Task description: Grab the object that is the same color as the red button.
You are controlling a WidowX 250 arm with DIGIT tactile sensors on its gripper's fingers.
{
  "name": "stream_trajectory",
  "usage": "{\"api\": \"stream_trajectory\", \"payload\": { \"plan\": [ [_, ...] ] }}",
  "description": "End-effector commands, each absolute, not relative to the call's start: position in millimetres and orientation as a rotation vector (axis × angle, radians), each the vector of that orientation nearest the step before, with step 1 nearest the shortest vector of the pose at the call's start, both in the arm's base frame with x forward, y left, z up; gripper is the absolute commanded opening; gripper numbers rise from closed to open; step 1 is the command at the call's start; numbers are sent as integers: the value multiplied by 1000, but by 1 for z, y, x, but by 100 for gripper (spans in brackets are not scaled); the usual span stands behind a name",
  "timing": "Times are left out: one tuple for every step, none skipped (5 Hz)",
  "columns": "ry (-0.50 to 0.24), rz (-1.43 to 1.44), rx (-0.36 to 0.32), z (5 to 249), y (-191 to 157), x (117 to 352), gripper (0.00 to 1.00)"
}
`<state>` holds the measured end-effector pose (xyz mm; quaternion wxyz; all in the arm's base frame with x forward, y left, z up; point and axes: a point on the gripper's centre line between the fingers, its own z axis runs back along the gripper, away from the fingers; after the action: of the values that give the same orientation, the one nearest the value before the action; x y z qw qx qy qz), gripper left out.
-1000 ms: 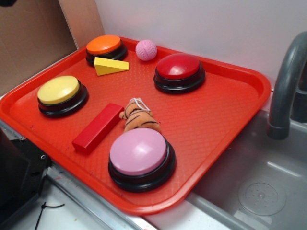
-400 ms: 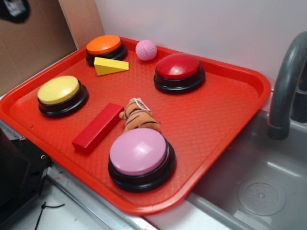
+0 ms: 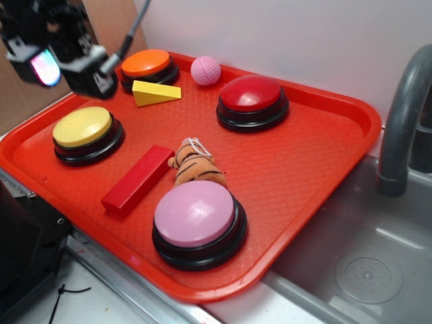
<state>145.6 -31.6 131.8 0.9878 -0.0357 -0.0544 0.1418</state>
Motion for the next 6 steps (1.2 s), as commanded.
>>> {"api": "stream_trajectory", "payload": {
  "plan": [
    [-185, 413, -36, 71, -29, 169, 100],
    [-205, 422, -65, 50, -29, 173, 100],
    [-197, 436, -62, 36, -33, 176, 100],
    [-153, 432, -59, 20, -38, 180, 100],
    [-122, 441, -35, 14, -40, 182, 82],
    [-116, 453, -26, 11, -42, 181, 0]
  ]
}}
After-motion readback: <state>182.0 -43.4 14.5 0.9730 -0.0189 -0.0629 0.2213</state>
